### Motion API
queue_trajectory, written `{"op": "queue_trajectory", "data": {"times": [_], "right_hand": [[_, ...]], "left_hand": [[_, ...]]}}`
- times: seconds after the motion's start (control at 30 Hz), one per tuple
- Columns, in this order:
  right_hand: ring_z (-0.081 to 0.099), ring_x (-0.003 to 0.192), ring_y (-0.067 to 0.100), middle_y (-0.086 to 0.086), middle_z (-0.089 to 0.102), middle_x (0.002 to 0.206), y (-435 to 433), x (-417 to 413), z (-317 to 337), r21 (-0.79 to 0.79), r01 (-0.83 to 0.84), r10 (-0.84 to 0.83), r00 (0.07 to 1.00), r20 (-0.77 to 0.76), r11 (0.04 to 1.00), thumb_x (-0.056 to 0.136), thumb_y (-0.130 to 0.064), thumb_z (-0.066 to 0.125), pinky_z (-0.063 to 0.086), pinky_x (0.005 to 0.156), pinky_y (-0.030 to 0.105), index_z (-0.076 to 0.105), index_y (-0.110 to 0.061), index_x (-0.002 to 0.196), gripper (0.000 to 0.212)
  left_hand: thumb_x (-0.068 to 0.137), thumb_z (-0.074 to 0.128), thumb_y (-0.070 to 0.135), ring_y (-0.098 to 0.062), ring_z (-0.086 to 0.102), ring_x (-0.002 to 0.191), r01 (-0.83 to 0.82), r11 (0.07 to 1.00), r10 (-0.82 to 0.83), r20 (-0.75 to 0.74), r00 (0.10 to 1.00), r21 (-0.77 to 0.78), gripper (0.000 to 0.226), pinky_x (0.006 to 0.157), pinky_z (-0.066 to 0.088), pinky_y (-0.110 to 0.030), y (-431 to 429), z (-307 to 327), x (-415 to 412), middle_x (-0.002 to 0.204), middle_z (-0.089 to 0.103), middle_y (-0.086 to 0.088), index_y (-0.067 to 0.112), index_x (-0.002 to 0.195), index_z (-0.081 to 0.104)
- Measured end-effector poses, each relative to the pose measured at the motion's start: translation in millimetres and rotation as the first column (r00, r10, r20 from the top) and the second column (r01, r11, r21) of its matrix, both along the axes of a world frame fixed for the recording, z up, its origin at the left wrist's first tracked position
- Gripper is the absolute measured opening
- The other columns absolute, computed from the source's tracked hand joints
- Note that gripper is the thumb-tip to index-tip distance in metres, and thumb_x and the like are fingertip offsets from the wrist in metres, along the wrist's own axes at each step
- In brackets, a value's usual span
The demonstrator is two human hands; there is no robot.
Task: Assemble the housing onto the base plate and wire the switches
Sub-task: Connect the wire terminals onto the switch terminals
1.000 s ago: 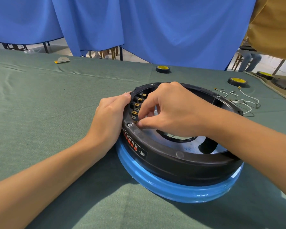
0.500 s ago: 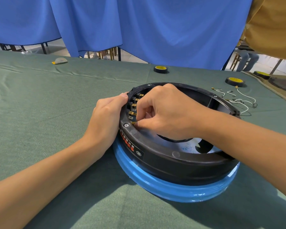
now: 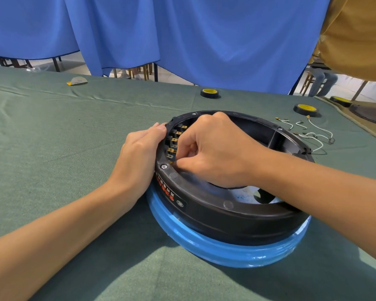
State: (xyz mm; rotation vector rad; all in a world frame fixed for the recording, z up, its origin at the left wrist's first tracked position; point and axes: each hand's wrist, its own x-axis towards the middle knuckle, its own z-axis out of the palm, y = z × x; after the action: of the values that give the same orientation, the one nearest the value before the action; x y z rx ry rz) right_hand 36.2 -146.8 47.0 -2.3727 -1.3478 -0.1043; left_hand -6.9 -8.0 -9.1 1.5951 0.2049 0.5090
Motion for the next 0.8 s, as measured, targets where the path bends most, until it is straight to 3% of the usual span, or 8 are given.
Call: {"op": "queue_trajectory", "data": {"times": [0.03,0.1,0.2,0.27,0.4,0.6,0.73,0.8], "right_hand": [[0.056,0.061,0.004,-0.006,0.067,0.06,-0.1,0.1,0.1,0.002,0.004,-0.004,1.0,-0.003,1.0,0.077,-0.012,0.066,0.042,0.059,0.011,0.075,-0.016,0.067,0.015],[0.057,0.062,0.006,-0.007,0.067,0.061,-0.5,0.2,0.5,0.006,0.008,-0.008,1.0,-0.012,1.0,0.078,-0.013,0.066,0.043,0.058,0.011,0.076,-0.016,0.069,0.014],[0.058,0.062,0.006,-0.007,0.067,0.062,-0.1,-0.6,1.4,0.006,0.004,-0.004,1.0,-0.013,1.0,0.079,-0.013,0.067,0.046,0.06,0.015,0.076,-0.016,0.07,0.013],[0.058,0.062,0.007,-0.007,0.067,0.062,0.2,-1.1,1.8,0.004,0.003,-0.003,1.0,-0.001,1.0,0.079,-0.013,0.067,0.046,0.059,0.014,0.077,-0.016,0.07,0.014],[0.057,0.06,0.008,-0.007,0.066,0.061,1.1,-2.1,1.5,0.011,0.009,-0.009,1.0,0.001,1.0,0.077,-0.011,0.066,0.044,0.058,0.013,0.076,-0.016,0.068,0.015],[0.054,0.055,0.003,-0.01,0.06,0.055,3.3,-2.8,1.3,0.03,0.029,-0.028,0.999,-0.044,0.999,0.077,-0.009,0.068,0.042,0.059,0.012,0.077,-0.016,0.068,0.014],[0.053,0.055,0.002,-0.011,0.058,0.053,5.2,-3.4,0.8,0.036,0.041,-0.039,0.998,-0.057,0.999,0.077,-0.009,0.068,0.042,0.059,0.012,0.077,-0.016,0.07,0.014],[0.054,0.056,0.005,-0.008,0.06,0.055,7.6,-3.6,0.6,0.043,0.04,-0.038,0.998,-0.059,0.998,0.076,-0.008,0.066,0.044,0.059,0.015,0.077,-0.016,0.068,0.016]], "left_hand": [[0.079,0.052,0.037,-0.03,0.058,0.118,0.015,1.0,-0.015,-0.01,1.0,-0.002,0.032,0.109,0.035,-0.055,0.1,0.3,-1.4,0.097,0.073,-0.006,0.016,0.072,0.075],[0.079,0.051,0.042,-0.035,0.045,0.135,0.045,0.999,-0.045,-0.037,0.998,-0.008,0.045,0.116,0.026,-0.057,0.9,0.4,-4.2,0.131,0.061,-0.018,0.015,0.104,0.076],[0.083,0.041,0.049,-0.037,0.037,0.139,0.046,0.989,-0.038,-0.055,0.998,0.139,0.066,0.118,0.023,-0.042,4.2,-7.1,-5.2,0.143,0.052,-0.017,0.012,0.135,0.059],[0.087,0.032,0.044,-0.033,0.04,0.136,-0.008,0.952,0.014,-0.019,1.0,0.306,0.063,0.111,0.026,-0.029,1.5,-8.6,-6.5,0.142,0.053,-0.013,0.014,0.138,0.053],[0.08,0.043,0.042,-0.024,0.043,0.138,0.047,0.995,-0.046,-0.021,0.999,0.092,0.062,0.12,0.022,-0.047,2.6,-4.5,-3.1,0.139,0.057,-0.012,0.011,0.13,0.062],[0.08,0.04,0.042,-0.018,0.044,0.137,0.034,0.985,-0.033,-0.007,0.999,0.168,0.064,0.119,0.023,-0.044,3.0,-5.5,-1.7,0.139,0.058,-0.006,0.01,0.132,0.061],[0.086,0.029,0.04,-0.025,0.039,0.14,-0.005,0.896,0.014,-0.016,1.0,0.444,0.065,0.115,0.026,-0.035,4.7,-8.7,-3.8,0.146,0.049,-0.004,0.013,0.14,0.05],[0.087,0.026,0.041,-0.026,0.038,0.14,-0.013,0.884,0.029,-0.027,0.999,0.468,0.064,0.112,0.027,-0.031,5.0,-8.9,-4.9,0.147,0.048,-0.003,0.014,0.141,0.048]]}}
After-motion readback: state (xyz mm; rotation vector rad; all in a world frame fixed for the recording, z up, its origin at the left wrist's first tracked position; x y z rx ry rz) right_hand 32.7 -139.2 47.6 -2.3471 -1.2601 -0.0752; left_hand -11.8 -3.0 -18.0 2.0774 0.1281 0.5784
